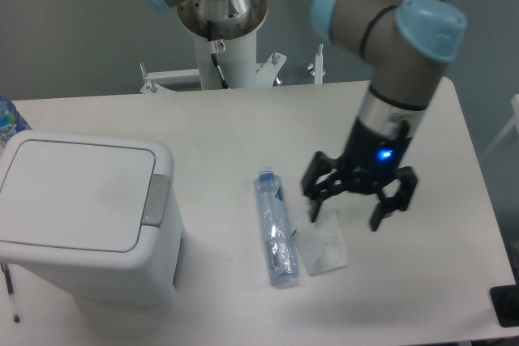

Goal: Open the trash can
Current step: 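Move the gripper over to the grey button on the trash can lid, then press down on the grey lid button with the gripper fingertip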

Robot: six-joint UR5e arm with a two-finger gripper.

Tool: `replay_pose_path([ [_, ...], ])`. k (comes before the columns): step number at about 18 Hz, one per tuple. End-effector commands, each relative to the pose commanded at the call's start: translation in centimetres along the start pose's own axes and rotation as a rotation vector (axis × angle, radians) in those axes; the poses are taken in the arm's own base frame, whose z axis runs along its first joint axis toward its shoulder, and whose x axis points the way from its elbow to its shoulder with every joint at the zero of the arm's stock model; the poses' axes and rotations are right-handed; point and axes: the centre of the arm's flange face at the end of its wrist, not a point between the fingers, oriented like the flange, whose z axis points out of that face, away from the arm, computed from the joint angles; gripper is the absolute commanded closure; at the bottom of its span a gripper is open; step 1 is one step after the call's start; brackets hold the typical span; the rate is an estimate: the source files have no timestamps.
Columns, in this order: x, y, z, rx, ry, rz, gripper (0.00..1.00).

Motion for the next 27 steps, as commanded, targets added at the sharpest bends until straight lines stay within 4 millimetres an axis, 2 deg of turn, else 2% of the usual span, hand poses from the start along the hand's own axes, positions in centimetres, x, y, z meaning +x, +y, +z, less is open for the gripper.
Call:
replay_pose_path([
  [4, 4.2, -0.9, -1.8, 0.042, 0.044, -0.003, 0.0],
  [6, 5.7, -0.7, -2.9, 0.053, 0.056, -0.001, 0.0],
  [8, 8.5, -0.4, -1.9, 0.049, 0.102, 0.003, 0.0],
  [10, 10.0, -0.5, -3.2, 0.063, 0.102, -0.035, 0.0],
  [12, 10.1, 0.3, -2.6, 0.05, 0.105, -0.049, 0.0],
  [14, 10.0, 0.3, -2.0, 0.047, 0.108, -0.051, 0.0],
  [17, 11.4, 0.1, -1.3, 0.049, 0.115, -0.02, 0.0],
  [21, 11.2, 0.1, -0.6, 0.059, 0.111, -0.009, 0.0],
  [24, 12.1, 0.7, 0.4, 0.041, 0.122, 0.003, 0.0],
  [27, 12.1, 0.8, 0.6, 0.038, 0.124, 0.004, 0.0],
])
